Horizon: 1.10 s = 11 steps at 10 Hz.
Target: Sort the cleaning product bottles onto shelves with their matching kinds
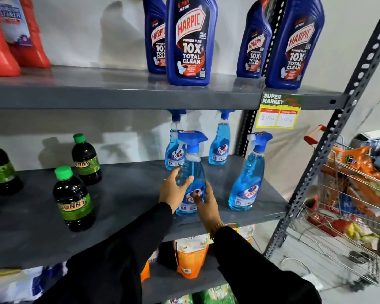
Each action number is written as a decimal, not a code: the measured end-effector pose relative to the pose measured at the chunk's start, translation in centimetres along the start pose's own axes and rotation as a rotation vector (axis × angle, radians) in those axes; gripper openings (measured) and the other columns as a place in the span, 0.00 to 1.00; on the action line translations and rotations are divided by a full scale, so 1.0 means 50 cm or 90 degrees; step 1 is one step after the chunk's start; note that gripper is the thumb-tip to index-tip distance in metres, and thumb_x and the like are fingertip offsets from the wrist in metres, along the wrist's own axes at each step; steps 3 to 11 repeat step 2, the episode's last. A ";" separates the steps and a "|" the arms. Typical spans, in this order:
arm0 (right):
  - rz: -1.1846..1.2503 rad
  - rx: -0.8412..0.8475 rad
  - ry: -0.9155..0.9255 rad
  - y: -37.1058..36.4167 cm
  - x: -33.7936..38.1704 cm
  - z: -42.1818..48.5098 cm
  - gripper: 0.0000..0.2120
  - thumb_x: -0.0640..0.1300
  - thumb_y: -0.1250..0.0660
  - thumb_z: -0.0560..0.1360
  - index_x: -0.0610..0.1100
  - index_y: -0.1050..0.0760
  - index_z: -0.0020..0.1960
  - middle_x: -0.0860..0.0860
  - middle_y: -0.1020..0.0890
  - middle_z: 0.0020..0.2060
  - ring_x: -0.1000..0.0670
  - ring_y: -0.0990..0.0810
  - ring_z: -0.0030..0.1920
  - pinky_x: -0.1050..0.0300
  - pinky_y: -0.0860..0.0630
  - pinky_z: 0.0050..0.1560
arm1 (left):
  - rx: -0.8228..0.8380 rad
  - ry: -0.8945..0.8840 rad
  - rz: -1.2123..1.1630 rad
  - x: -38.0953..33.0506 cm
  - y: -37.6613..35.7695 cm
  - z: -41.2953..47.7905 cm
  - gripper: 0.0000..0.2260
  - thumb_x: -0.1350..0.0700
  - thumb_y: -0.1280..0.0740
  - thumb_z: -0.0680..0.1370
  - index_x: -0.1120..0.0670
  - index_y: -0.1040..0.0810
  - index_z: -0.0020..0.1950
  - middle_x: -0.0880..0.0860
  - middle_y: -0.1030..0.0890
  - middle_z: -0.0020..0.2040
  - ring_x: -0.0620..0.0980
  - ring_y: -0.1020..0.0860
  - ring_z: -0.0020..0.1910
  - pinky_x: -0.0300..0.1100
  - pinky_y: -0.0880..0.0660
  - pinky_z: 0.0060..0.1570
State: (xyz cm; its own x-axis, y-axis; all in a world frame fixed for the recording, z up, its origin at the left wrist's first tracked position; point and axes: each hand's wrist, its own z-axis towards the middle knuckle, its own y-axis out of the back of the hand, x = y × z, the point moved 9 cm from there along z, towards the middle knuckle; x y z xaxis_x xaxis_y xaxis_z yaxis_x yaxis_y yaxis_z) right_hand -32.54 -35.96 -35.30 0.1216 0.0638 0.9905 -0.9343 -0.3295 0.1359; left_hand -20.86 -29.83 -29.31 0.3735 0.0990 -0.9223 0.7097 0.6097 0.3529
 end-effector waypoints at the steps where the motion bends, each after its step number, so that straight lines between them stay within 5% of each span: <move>1: -0.043 -0.025 0.017 0.002 0.013 -0.016 0.34 0.34 0.34 0.74 0.39 0.49 0.73 0.42 0.33 0.69 0.48 0.32 0.67 0.60 0.35 0.63 | -0.021 -0.011 -0.004 0.000 0.009 -0.016 0.24 0.48 0.36 0.76 0.52 0.37 0.70 0.56 0.27 0.67 0.55 0.30 0.66 0.49 0.32 0.66; 2: -0.195 -0.029 0.098 -0.009 0.018 -0.080 0.30 0.37 0.32 0.71 0.39 0.40 0.70 0.39 0.29 0.64 0.41 0.32 0.65 0.53 0.35 0.64 | -0.171 -0.148 0.056 -0.040 0.095 -0.067 0.15 0.51 0.39 0.78 0.56 0.29 0.62 0.58 0.22 0.59 0.54 0.26 0.60 0.46 0.30 0.58; 11: -0.195 -0.029 0.098 -0.009 0.018 -0.080 0.30 0.37 0.32 0.71 0.39 0.40 0.70 0.39 0.29 0.64 0.41 0.32 0.65 0.53 0.35 0.64 | -0.171 -0.148 0.056 -0.040 0.095 -0.067 0.15 0.51 0.39 0.78 0.56 0.29 0.62 0.58 0.22 0.59 0.54 0.26 0.60 0.46 0.30 0.58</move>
